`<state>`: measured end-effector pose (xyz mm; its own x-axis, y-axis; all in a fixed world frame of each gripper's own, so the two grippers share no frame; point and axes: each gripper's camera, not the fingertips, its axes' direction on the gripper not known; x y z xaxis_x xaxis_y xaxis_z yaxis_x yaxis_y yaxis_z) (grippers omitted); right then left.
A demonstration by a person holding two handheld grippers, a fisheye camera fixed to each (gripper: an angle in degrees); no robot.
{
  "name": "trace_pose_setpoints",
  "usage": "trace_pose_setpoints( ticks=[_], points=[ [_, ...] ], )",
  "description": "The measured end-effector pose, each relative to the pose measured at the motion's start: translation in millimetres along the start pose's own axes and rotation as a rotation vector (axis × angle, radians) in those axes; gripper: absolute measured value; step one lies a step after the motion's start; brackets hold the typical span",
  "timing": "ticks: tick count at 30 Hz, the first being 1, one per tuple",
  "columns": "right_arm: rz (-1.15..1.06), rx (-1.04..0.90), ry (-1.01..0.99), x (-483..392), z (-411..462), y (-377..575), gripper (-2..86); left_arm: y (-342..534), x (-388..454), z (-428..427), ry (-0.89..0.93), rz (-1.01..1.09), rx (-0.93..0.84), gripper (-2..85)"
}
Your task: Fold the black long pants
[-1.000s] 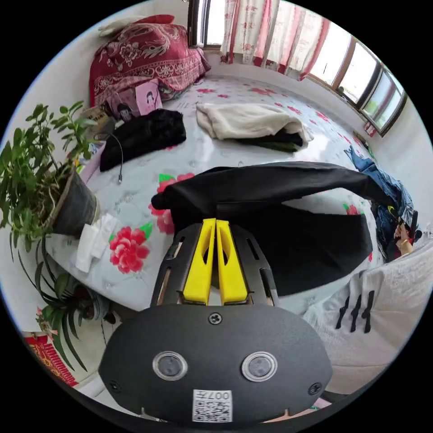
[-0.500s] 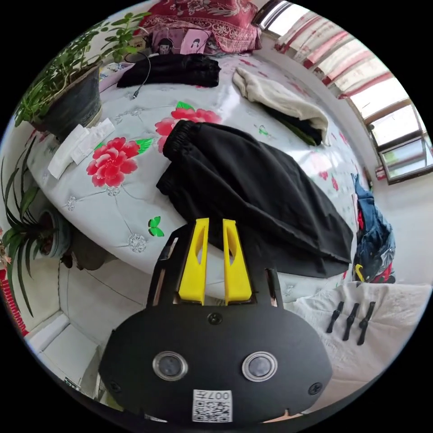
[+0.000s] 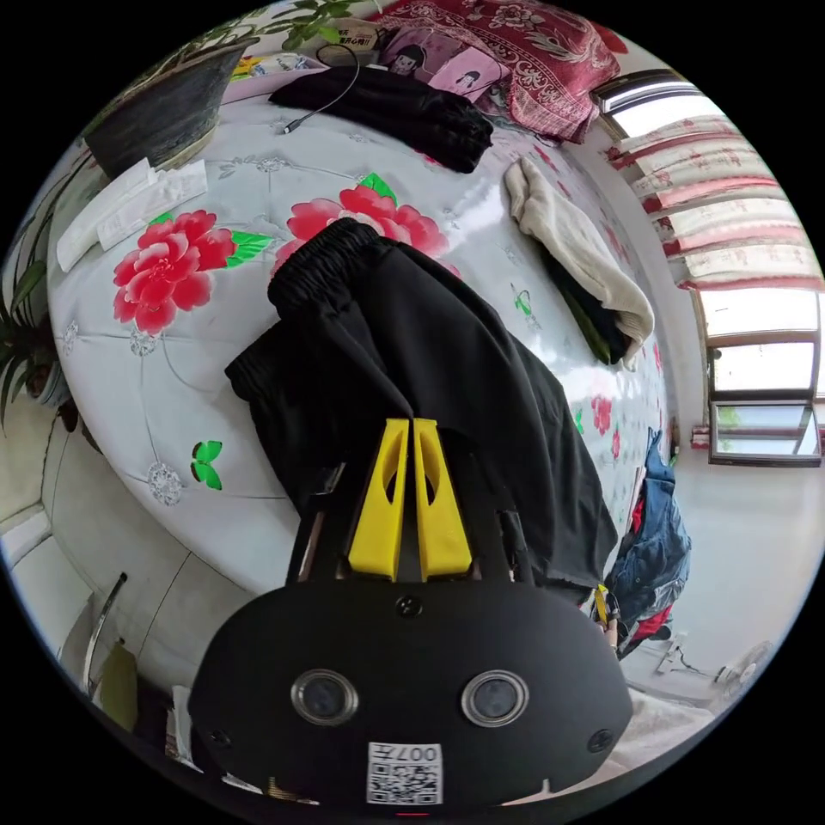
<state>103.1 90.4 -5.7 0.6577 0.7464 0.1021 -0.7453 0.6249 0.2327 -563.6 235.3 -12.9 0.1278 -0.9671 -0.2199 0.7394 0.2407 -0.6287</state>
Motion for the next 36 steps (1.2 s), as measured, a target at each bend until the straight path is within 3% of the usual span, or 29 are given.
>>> trace_pose_setpoints(
  ticks=[4,13,20,27,30,34,36],
  points=[
    [-0.053,0.059,-0.111,-3.7,-32.2,6.8,-0.1,14.0,-15.9,-41.5,0.126,0.053,0.059,-0.9],
    [0.085,0.009,-0.007,43.4,-7.4,22.0,0.3,28.2,-52.5,1.1,-0.042,0.036,-0.082,-0.9],
    [0.079,0.018,0.125,27.2,-15.4,19.0,5.6,20.4,-52.3,-2.8,-0.043,0.019,-0.092,0.8],
    [0.197,0.199,-0.085,48.9,-7.7,28.4,6.2,24.8,-93.5,-16.7,0.157,-0.151,-0.029,7.2],
    [0.224,0.170,-0.161,44.0,10.1,10.9,3.4,21.8,-106.4,-19.6,0.206,-0.202,0.014,9.4],
    [-0.032,0.113,-0.172,-25.1,18.8,-11.3,0.9,15.9,-107.5,-16.0,0.207,-0.196,0.027,11.2],
    [-0.322,0.029,-0.153,-100.2,25.8,-9.9,0.4,12.9,-108.5,-12.4,0.209,-0.188,0.024,11.6]
  ],
)
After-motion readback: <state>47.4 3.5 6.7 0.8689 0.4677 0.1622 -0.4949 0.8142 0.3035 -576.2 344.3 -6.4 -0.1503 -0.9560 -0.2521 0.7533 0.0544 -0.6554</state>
